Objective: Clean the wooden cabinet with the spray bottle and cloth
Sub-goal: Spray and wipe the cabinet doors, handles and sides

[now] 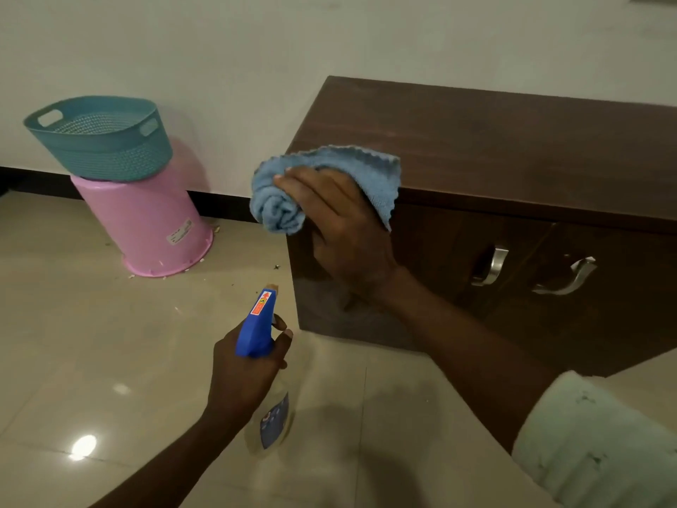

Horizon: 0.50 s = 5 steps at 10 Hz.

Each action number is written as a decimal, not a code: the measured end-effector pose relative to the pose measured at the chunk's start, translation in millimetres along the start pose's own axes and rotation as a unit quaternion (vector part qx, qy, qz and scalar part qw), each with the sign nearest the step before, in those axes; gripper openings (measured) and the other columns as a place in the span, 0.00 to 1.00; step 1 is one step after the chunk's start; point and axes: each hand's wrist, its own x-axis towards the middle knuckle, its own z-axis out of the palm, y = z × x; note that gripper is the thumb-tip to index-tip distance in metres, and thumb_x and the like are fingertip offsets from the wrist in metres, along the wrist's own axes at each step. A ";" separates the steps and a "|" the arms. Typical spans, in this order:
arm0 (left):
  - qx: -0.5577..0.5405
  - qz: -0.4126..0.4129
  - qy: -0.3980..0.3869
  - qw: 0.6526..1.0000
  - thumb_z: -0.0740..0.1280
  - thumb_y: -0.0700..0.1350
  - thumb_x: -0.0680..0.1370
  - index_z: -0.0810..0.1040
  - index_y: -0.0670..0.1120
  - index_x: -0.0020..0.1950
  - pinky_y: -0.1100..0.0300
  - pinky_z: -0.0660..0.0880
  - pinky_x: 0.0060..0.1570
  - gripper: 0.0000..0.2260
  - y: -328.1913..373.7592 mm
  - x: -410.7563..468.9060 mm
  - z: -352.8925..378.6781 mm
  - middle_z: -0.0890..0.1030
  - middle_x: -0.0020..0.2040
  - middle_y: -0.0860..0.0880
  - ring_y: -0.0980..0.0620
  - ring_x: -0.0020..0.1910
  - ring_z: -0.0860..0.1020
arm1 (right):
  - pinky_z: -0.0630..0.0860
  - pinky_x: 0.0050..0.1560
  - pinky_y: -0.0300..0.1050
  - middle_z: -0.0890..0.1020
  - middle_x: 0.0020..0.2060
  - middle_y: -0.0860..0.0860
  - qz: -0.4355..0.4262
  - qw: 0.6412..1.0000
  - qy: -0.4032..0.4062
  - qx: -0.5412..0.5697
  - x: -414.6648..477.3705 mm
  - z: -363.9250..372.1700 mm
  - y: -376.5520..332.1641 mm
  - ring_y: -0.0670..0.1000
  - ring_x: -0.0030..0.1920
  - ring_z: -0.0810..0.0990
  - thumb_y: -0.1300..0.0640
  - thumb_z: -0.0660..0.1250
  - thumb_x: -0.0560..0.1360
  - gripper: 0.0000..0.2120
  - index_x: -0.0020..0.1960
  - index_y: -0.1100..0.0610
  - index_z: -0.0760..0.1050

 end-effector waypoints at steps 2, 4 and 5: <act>-0.013 0.031 -0.030 0.999 0.70 0.43 0.73 0.74 0.45 0.50 0.70 0.73 0.30 0.09 13.4 5.2 6.6 0.81 0.34 0.45 0.61 0.29 0.80 | 0.75 0.60 0.45 0.72 0.64 0.59 -0.255 0.865 -0.354 0.248 -116.6 39.9 6.6 0.55 0.65 0.67 0.64 0.54 0.79 0.16 0.66 0.61 0.68; 0.000 0.021 -0.051 0.998 0.70 0.42 0.73 0.74 0.44 0.46 0.55 0.77 0.38 0.06 7.7 5.8 20.9 0.81 0.30 0.45 0.50 0.29 0.81 | 0.62 0.68 0.37 0.62 0.71 0.67 0.014 0.885 -0.464 0.044 -144.5 13.0 39.6 0.45 0.67 0.69 0.72 0.54 0.79 0.21 0.71 0.71 0.59; -0.006 0.006 -0.065 0.998 0.70 0.42 0.73 0.74 0.44 0.46 0.48 0.80 0.42 0.06 5.1 4.1 22.4 0.81 0.29 0.45 0.46 0.30 0.82 | 0.66 0.68 0.51 0.74 0.65 0.61 0.003 0.951 -0.308 0.013 -117.5 -4.8 38.6 0.56 0.66 0.72 0.67 0.63 0.74 0.19 0.65 0.63 0.73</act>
